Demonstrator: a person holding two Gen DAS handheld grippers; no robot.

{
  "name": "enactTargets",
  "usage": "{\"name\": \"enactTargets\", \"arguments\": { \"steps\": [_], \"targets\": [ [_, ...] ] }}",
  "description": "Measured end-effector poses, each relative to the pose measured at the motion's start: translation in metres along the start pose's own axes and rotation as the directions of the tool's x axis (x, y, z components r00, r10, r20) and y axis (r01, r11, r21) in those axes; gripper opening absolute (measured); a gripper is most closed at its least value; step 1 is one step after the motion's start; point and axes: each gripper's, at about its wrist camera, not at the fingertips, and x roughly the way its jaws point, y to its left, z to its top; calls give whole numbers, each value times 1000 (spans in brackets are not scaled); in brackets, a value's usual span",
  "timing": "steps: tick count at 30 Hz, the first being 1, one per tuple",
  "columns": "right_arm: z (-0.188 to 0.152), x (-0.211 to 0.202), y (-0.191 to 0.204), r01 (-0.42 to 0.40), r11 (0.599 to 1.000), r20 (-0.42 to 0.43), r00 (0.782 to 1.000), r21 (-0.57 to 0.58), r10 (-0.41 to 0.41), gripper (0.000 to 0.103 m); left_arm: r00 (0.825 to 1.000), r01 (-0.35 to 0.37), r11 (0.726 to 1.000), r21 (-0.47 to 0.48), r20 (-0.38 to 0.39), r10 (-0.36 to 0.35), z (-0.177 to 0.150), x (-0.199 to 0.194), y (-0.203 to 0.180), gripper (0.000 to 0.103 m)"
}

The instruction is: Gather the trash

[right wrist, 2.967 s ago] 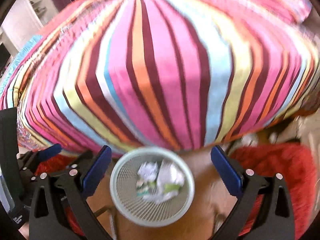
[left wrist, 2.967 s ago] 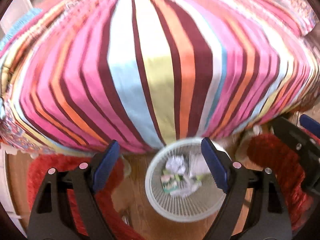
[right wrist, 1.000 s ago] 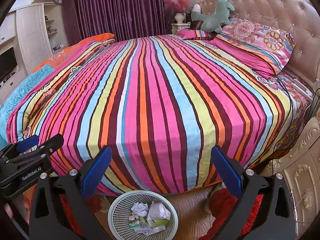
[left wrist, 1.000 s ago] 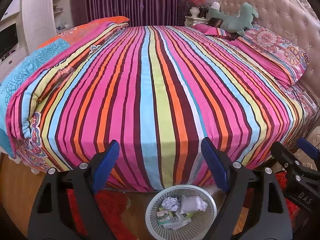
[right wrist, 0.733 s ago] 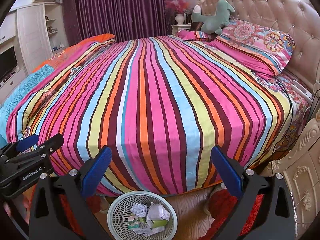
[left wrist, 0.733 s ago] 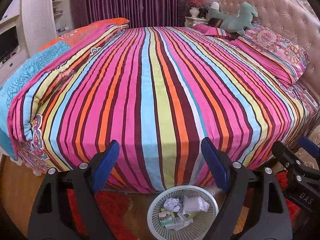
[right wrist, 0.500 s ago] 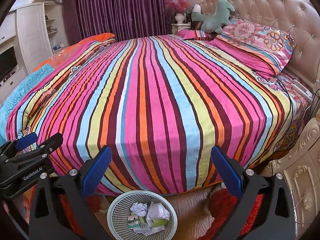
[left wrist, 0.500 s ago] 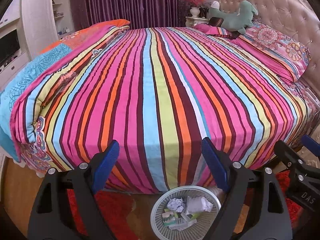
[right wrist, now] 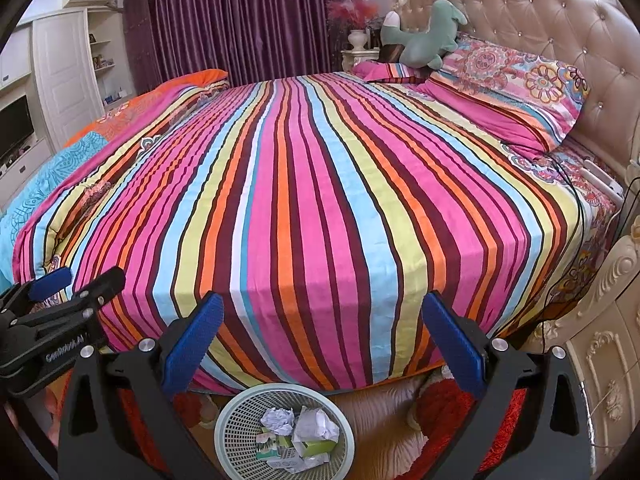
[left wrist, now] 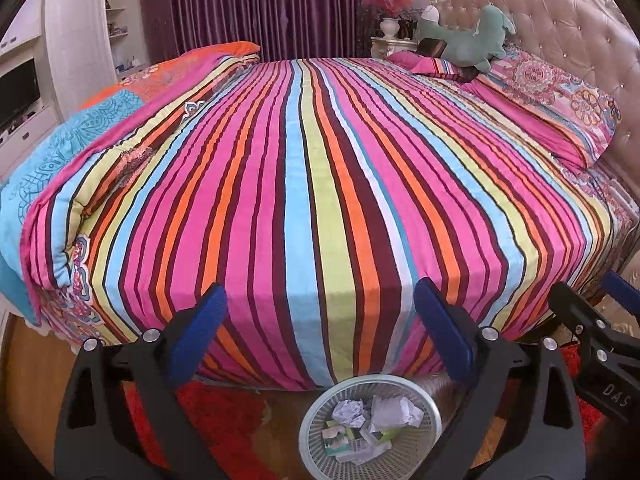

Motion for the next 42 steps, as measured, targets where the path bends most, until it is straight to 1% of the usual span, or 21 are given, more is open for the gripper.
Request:
{"name": "enactTargets", "arguments": {
  "steps": [2,7,12,16,21,25,33,38,42],
  "targets": [
    [0,0,1,-1,1000,1,1000,-2,1,95,1000,9,1000,-6,-4,-9,1,0,1,92],
    [0,0,1,1,1000,1,1000,-2,-1,95,1000,-3,1000,-3,-7,3,3,1,0,92],
    [1,-2,-1,0,1000,5,1000,6,0,95,1000,3,1000,-17,-15,-4,4,1,1,92],
    [2,-2,0,2,1000,8,1000,1,-2,95,1000,-14,1000,-2,-3,14,4,-2,0,92],
    [3,-2,0,2,1000,9,1000,-1,-2,95,1000,-6,1000,2,-7,6,4,-1,-1,92],
    [4,-3,0,1,1000,13,1000,-1,-1,95,999,-33,999,3,21,33,4,-5,-1,92],
    [4,-5,2,3,1000,19,1000,-5,-3,95,1000,-16,1000,15,22,16,5,-6,-4,92],
    [4,-4,2,3,1000,20,1000,-4,-3,95,1000,8,1000,6,19,-8,5,-7,-3,92],
    [4,-5,2,3,1000,20,1000,-4,-3,95,999,0,1000,11,34,0,4,-9,-3,92]
  ]
}}
